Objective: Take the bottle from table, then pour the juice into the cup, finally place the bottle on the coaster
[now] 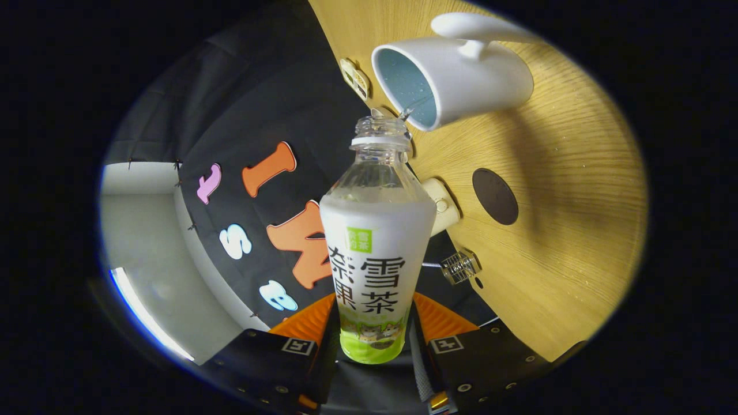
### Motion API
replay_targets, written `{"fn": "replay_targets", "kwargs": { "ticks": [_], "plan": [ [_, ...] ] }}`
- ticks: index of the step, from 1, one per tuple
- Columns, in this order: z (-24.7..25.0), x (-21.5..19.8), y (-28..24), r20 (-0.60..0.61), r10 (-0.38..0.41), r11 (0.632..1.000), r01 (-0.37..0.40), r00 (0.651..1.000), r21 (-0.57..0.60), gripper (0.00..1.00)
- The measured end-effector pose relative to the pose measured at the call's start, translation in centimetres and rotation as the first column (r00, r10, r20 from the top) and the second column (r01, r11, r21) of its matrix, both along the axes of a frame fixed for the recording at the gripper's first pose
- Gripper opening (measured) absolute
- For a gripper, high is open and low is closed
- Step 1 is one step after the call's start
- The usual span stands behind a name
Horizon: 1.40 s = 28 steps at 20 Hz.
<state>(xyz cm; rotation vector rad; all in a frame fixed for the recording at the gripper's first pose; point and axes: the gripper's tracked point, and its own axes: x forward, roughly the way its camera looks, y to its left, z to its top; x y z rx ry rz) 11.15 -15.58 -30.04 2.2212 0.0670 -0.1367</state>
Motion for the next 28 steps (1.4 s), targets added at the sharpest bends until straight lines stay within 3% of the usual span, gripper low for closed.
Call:
{"fn": "replay_targets", "kwargs": {
  "ticks": [21, 26, 28],
  "plan": [
    [0.9, 1.3, -2.3, 0.009, -0.073, 0.994, 0.072, 0.997, 0.081, 0.58],
    [1.0, 1.2, -2.4, 0.013, -0.083, 0.995, 0.082, 0.996, 0.052, 0.58],
    [0.5, 1.4, -2.3, -0.014, -0.065, 0.997, 0.065, 0.998, -0.031, 0.58]
  ]
}}
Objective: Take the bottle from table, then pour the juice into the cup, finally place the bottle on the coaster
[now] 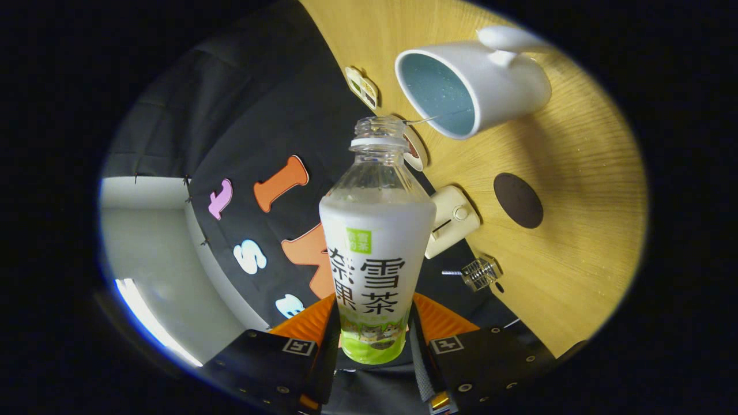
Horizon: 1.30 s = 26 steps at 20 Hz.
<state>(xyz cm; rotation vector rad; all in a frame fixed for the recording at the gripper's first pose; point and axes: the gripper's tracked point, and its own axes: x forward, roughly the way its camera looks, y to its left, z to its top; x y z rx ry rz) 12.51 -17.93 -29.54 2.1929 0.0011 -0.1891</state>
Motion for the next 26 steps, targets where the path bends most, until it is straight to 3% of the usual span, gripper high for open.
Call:
{"fn": "replay_targets", "kwargs": {
  "ticks": [3, 5, 7, 10, 13, 15, 21, 24, 26],
  "plan": [
    [-1.2, 0.9, 0.7, -0.070, 0.044, 0.989, -0.053, 0.997, -0.135, 0.58],
    [-0.9, 0.8, -0.4, -0.060, -0.005, 0.981, -0.007, 0.998, -0.195, 0.58],
    [-1.4, 0.8, -0.5, -0.079, -0.006, 0.954, -0.018, 0.997, -0.298, 0.58],
    [-2.6, 1.1, 0.1, -0.138, 0.029, 0.859, -0.095, 0.990, -0.503, 0.58],
    [-1.4, 0.7, -0.9, -0.100, 0.014, 0.745, -0.077, 0.995, -0.662, 0.58],
    [-1.6, 0.7, -1.4, -0.102, 0.012, 0.643, -0.086, 0.995, -0.761, 0.58],
    [-1.7, 1.8, -0.8, -0.138, 0.076, 0.269, -0.153, 0.988, -0.951, 0.58],
    [-1.0, 3.3, -0.3, -0.208, 0.084, -0.005, -0.209, 0.974, -0.978, 0.58],
    [-0.9, 3.9, -0.3, -0.249, 0.084, -0.152, -0.234, 0.965, -0.960, 0.58]
  ]
}}
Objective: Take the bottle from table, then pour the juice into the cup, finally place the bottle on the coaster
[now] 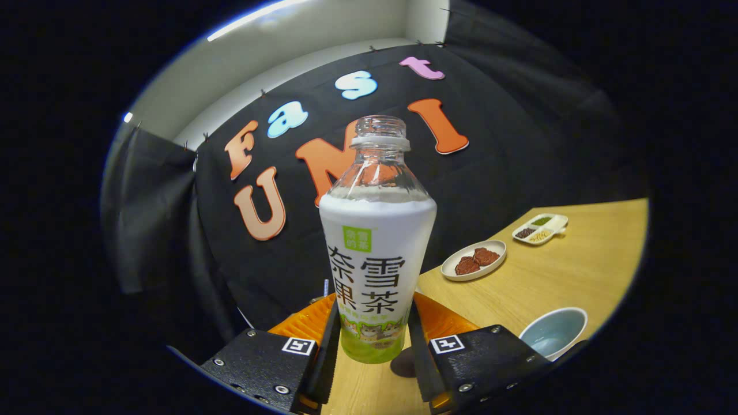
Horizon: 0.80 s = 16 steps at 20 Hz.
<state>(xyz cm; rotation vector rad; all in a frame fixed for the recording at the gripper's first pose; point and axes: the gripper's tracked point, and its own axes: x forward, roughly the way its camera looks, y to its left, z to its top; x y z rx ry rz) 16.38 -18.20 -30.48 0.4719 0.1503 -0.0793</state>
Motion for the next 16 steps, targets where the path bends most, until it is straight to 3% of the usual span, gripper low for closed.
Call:
{"fn": "replay_targets", "kwargs": {
  "ticks": [9, 16],
  "plan": [
    [-3.0, 1.2, -0.1, -0.099, 0.026, 0.959, -0.053, 0.995, -0.279, 0.58],
    [-7.6, 2.7, 2.0, -0.260, 0.036, 0.920, -0.133, 0.965, -0.369, 0.58]
  ]
}}
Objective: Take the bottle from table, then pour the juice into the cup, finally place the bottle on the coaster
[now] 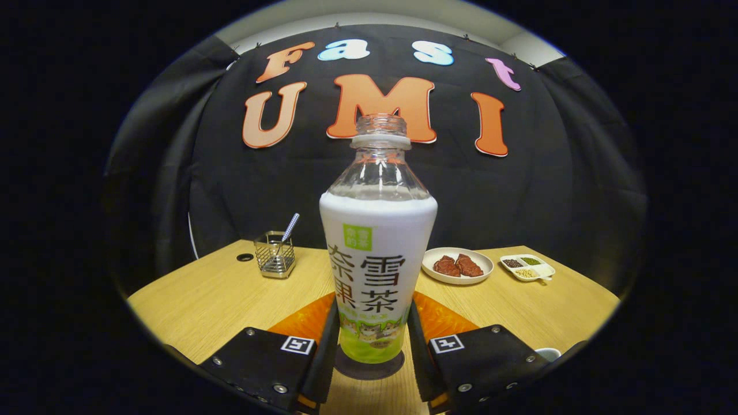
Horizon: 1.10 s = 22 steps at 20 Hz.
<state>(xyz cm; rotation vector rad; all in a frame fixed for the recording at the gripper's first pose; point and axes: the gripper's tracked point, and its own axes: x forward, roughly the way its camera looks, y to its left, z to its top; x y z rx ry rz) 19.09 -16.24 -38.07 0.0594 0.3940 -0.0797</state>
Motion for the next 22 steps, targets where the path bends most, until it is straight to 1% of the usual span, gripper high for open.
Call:
{"fn": "replay_targets", "kwargs": {
  "ticks": [2, 4, 8, 14, 17, 18, 19, 20, 22],
  "plan": [
    [-1.7, 0.4, 0.6, -0.043, 0.016, 1.000, -0.017, 0.999, -0.012, 0.59],
    [-2.9, 0.6, 0.9, -0.074, 0.017, 1.000, -0.018, 0.997, -0.011, 0.59],
    [-4.2, 0.6, 0.4, -0.102, -0.002, 1.000, 0.003, 0.995, 0.018, 0.59],
    [-5.8, 0.2, 0.4, -0.153, -0.007, 1.000, 0.008, 0.988, 0.010, 0.59],
    [-5.7, 0.3, 0.1, -0.155, -0.023, 0.999, 0.027, 0.988, 0.024, 0.64],
    [-5.9, 0.2, 0.1, -0.163, -0.030, 0.999, 0.037, 0.986, 0.036, 0.67],
    [-6.4, 0.0, 0.1, -0.180, -0.042, 0.997, 0.052, 0.983, 0.053, 0.68],
    [-6.8, -0.3, 0.0, -0.197, -0.057, 0.996, 0.071, 0.979, 0.061, 0.73],
    [-6.9, -0.9, 0.2, -0.208, -0.071, 0.995, 0.084, 0.976, 0.058, 0.84]
  ]
}}
